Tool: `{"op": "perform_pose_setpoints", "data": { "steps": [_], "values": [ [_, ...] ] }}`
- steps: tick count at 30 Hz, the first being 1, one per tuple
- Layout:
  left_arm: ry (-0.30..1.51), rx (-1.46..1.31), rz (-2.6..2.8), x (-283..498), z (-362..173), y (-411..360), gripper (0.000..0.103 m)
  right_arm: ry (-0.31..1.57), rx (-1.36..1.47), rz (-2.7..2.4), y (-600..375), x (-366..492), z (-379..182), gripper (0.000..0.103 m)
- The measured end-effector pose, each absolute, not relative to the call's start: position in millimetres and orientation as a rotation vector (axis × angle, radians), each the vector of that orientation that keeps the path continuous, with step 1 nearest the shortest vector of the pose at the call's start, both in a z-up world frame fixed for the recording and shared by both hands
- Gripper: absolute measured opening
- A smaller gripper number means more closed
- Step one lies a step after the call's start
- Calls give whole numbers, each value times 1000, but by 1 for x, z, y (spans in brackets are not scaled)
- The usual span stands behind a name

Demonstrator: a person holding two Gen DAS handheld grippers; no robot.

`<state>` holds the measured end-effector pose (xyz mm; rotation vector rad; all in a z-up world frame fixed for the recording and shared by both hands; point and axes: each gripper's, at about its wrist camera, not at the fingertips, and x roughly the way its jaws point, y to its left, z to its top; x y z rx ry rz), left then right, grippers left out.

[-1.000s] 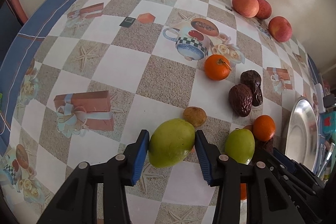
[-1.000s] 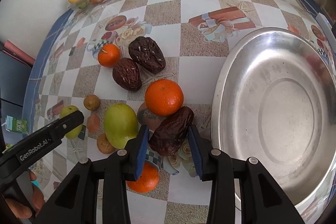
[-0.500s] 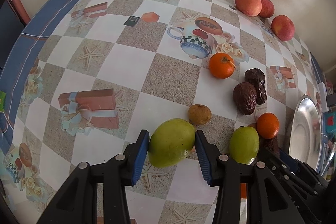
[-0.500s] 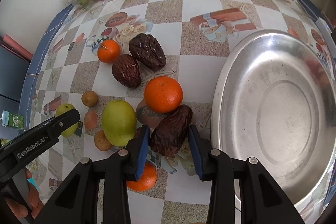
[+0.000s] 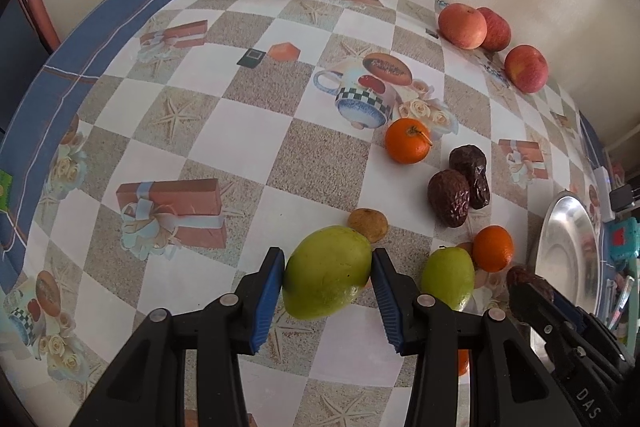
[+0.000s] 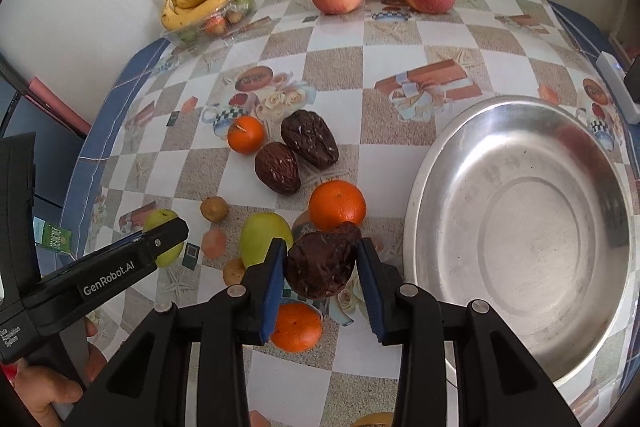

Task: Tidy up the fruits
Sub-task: 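Lift the date with the right tool while the left tool lifts the green pear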

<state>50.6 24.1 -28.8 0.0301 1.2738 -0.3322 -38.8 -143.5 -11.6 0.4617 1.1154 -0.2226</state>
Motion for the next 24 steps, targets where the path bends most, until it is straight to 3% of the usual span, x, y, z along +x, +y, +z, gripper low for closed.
{"op": "perform_pose_setpoints", "data": {
  "steps": [24],
  "values": [
    [1195,116,-554,14,-1,-52,47,1076,600,-597,-245,-90,-12,38]
  ]
}}
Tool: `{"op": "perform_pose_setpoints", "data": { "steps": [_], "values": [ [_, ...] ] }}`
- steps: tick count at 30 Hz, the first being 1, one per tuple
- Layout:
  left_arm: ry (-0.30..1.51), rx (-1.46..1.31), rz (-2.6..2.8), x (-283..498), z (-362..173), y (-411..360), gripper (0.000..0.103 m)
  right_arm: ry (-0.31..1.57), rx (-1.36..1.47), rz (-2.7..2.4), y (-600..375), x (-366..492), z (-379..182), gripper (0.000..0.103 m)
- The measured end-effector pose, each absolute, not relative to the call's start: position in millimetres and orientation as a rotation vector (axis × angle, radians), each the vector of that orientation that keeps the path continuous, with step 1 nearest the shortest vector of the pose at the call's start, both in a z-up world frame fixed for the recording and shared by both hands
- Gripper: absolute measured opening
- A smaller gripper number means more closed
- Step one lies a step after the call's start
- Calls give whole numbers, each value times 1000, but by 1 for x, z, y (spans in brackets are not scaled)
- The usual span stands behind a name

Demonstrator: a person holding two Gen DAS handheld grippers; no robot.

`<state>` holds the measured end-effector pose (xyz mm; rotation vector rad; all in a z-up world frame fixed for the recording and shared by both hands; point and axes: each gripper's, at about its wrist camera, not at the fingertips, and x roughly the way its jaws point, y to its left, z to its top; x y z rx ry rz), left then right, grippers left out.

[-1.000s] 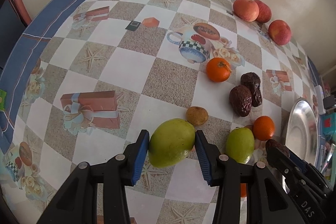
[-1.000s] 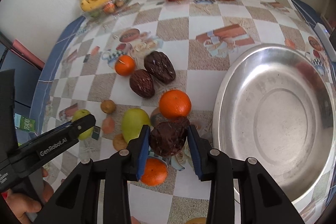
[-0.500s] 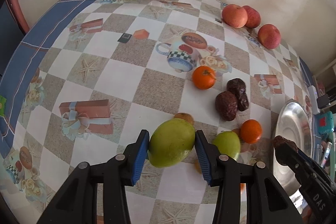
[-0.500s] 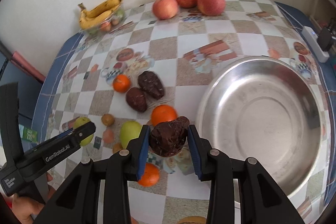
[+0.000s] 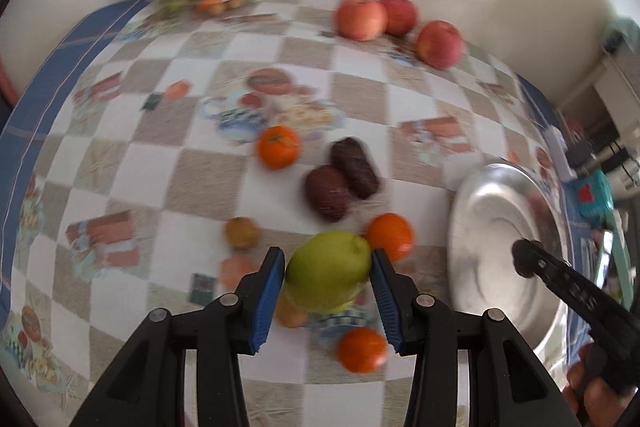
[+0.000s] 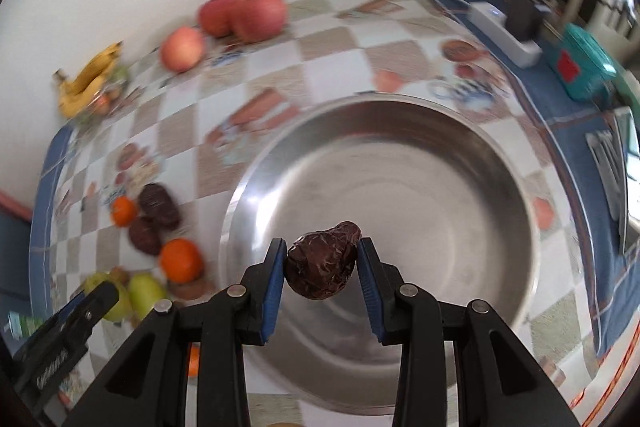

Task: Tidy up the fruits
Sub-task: 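Lift the date with the right tool while the left tool lifts the green pear, then lower the date into the steel bowl with the right tool while the left tool drops the pear in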

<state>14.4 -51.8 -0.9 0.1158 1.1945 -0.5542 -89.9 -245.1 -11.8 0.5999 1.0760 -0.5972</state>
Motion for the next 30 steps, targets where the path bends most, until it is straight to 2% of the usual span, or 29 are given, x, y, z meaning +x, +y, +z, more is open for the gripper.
{"op": "perform_pose_setpoints", "data": {
  "steps": [5,12,17,30],
  "values": [
    [1121,229,-650,-6,6,-87,47,1058,639,-645,-265,-103,-14,38],
    [1135,294,-612,-2,-9,-99,47,1066,654,-640,-267,-105,-17,38],
    [1227,239,-627,2,-22,-91,47,1066,656,-631,-264,-106,-18,38],
    [1285,310,-664,-14,-32,-106,47,1070,664,-620,-263,-106,-19,38]
  ]
}}
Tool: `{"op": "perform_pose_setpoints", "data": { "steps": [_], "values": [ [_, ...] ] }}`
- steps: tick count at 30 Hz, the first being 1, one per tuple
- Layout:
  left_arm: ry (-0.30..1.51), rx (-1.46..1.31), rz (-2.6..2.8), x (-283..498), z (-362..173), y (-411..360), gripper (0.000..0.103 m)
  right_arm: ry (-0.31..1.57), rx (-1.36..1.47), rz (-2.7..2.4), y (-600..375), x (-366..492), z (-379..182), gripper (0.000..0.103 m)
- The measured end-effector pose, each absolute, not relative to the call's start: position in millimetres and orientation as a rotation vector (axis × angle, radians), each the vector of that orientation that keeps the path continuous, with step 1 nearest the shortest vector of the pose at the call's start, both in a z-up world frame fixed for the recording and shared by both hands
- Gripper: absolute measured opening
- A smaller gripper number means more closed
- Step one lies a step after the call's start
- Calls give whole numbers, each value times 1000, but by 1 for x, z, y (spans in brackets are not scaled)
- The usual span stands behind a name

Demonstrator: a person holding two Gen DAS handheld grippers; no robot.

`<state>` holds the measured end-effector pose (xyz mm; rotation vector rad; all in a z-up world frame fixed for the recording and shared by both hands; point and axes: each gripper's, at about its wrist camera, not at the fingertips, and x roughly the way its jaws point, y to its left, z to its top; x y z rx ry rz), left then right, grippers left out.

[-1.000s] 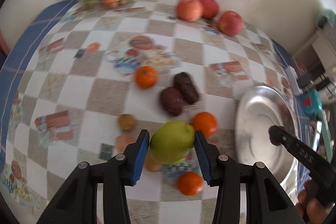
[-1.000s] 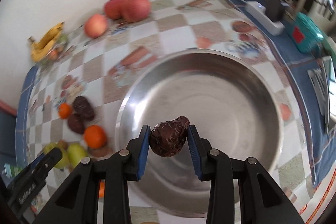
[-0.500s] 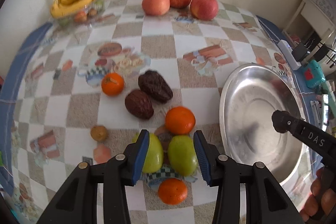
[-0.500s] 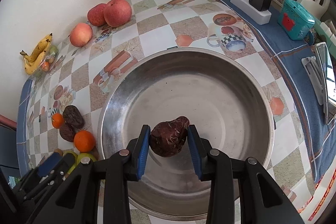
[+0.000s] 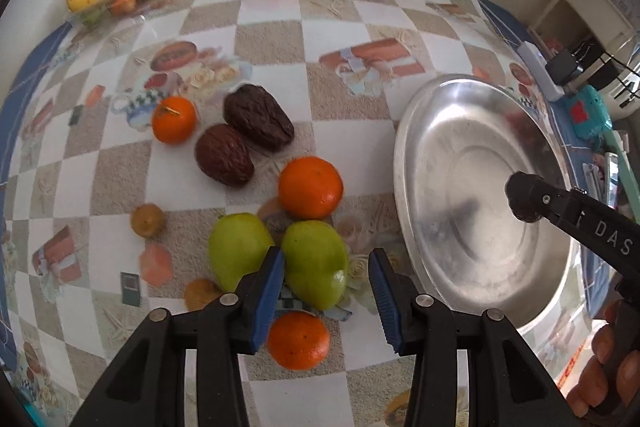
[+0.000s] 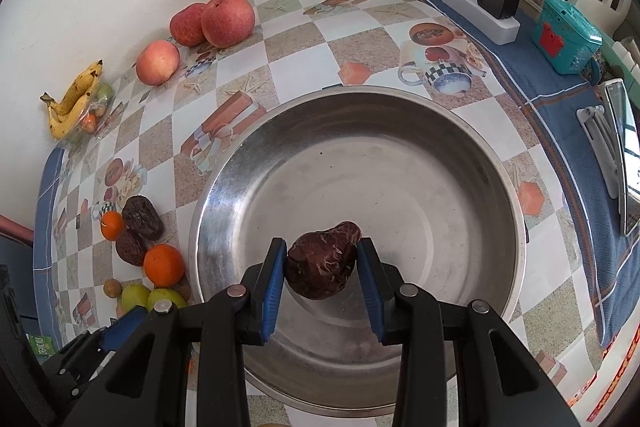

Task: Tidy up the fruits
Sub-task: 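Lower the date into the steel bowl with the right tool while the left tool drops the pear in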

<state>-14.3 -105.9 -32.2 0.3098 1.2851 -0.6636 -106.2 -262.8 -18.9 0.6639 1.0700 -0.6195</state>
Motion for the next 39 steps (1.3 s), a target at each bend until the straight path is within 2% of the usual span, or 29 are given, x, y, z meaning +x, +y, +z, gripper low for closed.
{"op": "perform_pose_setpoints", "data": {
  "steps": [12,14,23,28,39],
  "values": [
    [1182,519,-609,-29,-37,-128,47,1070,654,-621,-261,-106,-18,38],
    [1152,577,-586,-33,-38,-130,38,1070,652,-620,-261,-106,-19,38],
    [1227,341,-640,-14,-26,-111,38,1052,666,-619,-262,-108,-16,38],
    [1172,213,-765,-17,-1,-116,37,1031,671,-648,-266,-113,-12,38],
    [1167,233,-922,-41,-4,-160,38,992,705,-675,-275,-123,-5,38]
  ]
}}
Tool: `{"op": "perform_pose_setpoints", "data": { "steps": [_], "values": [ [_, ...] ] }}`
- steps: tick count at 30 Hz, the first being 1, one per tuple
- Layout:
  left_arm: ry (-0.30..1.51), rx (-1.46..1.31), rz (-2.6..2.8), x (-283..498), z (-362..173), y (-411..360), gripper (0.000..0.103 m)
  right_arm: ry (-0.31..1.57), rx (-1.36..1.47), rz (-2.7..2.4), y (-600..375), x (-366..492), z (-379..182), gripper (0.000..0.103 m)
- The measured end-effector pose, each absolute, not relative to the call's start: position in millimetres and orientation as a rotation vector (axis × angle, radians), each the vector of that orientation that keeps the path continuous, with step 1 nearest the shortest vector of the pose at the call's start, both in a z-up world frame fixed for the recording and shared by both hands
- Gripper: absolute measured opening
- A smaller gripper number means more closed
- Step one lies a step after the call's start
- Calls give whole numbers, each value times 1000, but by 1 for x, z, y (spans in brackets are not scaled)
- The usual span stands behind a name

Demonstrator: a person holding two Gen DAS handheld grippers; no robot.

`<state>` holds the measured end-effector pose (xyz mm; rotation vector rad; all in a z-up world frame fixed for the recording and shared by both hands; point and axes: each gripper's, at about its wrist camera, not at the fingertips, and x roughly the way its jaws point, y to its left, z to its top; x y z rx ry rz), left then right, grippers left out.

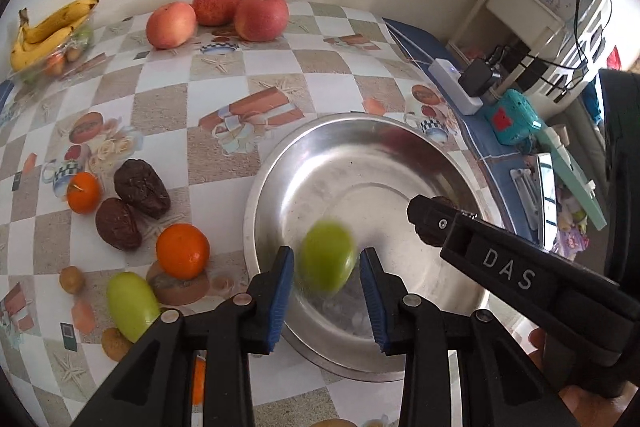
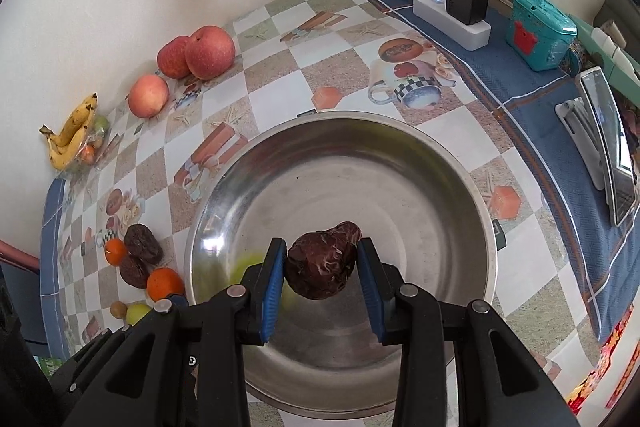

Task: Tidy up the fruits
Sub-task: 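Lower the date into the steel bowl with the right tool while the left tool drops the pear in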

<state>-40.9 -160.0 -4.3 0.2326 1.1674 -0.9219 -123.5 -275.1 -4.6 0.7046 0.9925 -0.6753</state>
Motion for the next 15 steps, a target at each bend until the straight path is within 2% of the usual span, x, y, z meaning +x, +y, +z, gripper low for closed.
{"op": "perform_pose_setpoints", "data": {
  "steps": [8,9,11,14,15],
  "values": [
    [1198,223,-826,-29,-9,-143,38,1010,680,-665,-271,-121,-6,40],
    [1199,222,-811,-28,-10,-140,38,1016,676,-664,-270,-120,-7,46],
    [1201,214,-782,-24,-10,-134,44,1029,660,-664,-268,-119,-9,59],
    [1203,200,-719,-17,-9,-123,58,1046,627,-652,-262,-115,-10,62],
    [1202,196,-696,-14,-9,-119,64,1051,620,-649,-261,-115,-11,67]
  ]
}}
